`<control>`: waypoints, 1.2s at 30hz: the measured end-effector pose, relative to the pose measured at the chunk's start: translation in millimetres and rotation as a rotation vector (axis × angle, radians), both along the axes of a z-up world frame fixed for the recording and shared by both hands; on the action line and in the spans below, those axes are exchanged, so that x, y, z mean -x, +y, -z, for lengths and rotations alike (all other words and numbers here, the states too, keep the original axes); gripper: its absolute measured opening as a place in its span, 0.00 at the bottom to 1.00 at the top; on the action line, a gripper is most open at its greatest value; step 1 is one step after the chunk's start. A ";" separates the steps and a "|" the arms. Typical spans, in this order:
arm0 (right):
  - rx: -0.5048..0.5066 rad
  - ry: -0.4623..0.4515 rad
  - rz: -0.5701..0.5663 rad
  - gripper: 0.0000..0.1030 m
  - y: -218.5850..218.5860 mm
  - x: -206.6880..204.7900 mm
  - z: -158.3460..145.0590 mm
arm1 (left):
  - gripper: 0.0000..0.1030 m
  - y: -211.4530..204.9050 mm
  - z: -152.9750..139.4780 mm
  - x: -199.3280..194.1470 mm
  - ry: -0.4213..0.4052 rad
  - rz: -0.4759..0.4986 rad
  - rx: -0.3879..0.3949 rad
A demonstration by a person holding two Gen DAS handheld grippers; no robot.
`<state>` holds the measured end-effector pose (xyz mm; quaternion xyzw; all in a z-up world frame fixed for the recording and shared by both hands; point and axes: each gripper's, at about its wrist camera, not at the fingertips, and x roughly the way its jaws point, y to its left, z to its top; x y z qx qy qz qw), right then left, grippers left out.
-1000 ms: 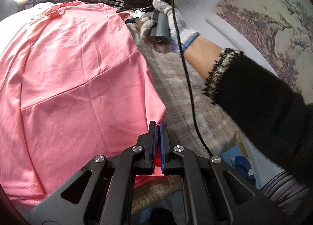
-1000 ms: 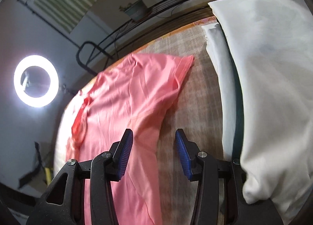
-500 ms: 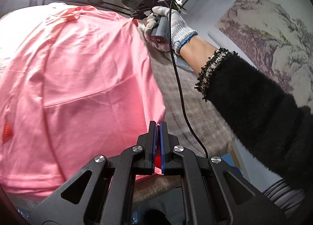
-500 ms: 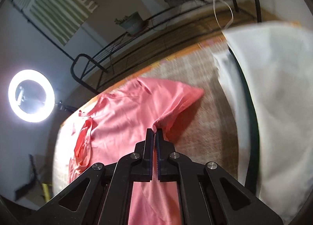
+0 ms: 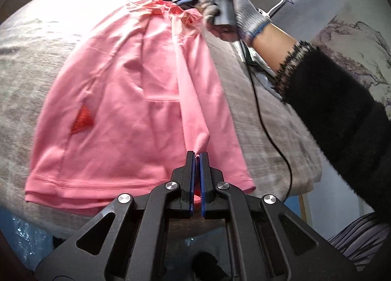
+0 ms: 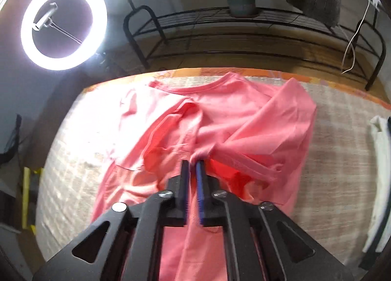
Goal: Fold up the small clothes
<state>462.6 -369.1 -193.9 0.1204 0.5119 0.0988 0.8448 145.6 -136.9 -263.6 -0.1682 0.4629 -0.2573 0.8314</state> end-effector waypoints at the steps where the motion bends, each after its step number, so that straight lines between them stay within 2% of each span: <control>1: -0.036 -0.011 0.005 0.14 -6.5 2.2 -2.9 | 0.01 1.2 0.5 0.3 -0.002 -0.008 -0.006; 2: -0.081 -0.022 0.013 0.18 -15.7 4.7 -6.8 | 0.01 1.9 2.2 0.9 0.002 -0.010 -0.006; 6: -0.200 -0.074 0.108 0.19 -71.6 24.7 -21.6 | 0.01 3.1 12.6 3.4 0.049 -0.014 -0.013; 9: -0.207 -0.074 0.136 0.19 -94.2 36.7 -21.9 | 0.03 2.3 14.5 12.4 0.080 0.003 -0.034; 11: -0.193 -0.072 0.143 0.19 -101.1 43.1 -20.6 | 0.09 6.7 12.4 21.6 0.082 0.010 -0.048; 14: -0.226 -0.059 0.136 0.19 -106.4 47.1 -15.9 | 0.10 14.4 -1.6 27.5 0.070 0.015 -0.073; 15: -0.229 -0.053 0.128 0.19 -105.6 46.8 -14.0 | 0.10 15.8 -10.2 23.9 0.059 0.019 -0.072; 16: -0.229 -0.047 0.121 0.23 -103.2 45.8 -13.1 | 0.10 17.6 -16.7 20.0 0.045 0.021 -0.071; 17: -0.227 -0.044 0.118 0.36 -96.3 42.7 -12.5 | 0.10 16.0 -24.8 14.2 0.028 0.019 -0.073; 19: -0.194 -0.053 0.124 0.45 -89.4 38.3 -12.6 | 0.10 7.8 -44.6 -8.1 -0.005 0.000 -0.059; 21: -0.187 -0.060 0.149 0.45 -87.4 31.6 -11.4 | 0.10 9.1 -60.2 -32.5 -0.040 -0.037 -0.051; 23: -0.229 -0.056 0.169 0.45 -90.6 24.2 -6.0 | 0.10 9.4 -72.9 -58.4 -0.075 -0.092 -0.036; 26: -0.226 -0.024 0.188 0.45 -88.7 12.3 7.8 | 0.10 12.5 -80.8 -79.6 -0.114 -0.159 0.009; 28: -0.212 0.002 0.189 0.45 -85.4 5.9 16.7 | 0.10 15.5 -78.2 -83.4 -0.129 -0.190 -0.003; 30: -0.200 0.020 0.166 0.37 -79.5 0.4 23.5 | 0.10 14.3 -71.9 -87.8 -0.108 -0.189 -0.011; 32: -0.167 0.035 0.122 0.02 -71.7 -3.8 25.0 | 0.10 12.4 -67.7 -92.2 -0.081 -0.186 0.005; 34: -0.129 0.038 0.095 0.01 -64.0 -8.7 22.2 | 0.10 14.1 -68.6 -93.1 -0.082 -0.197 0.010; 36: -0.175 0.006 0.072 0.01 -60.0 -14.2 10.5 | 0.10 16.2 -72.3 -94.4 -0.088 -0.206 0.022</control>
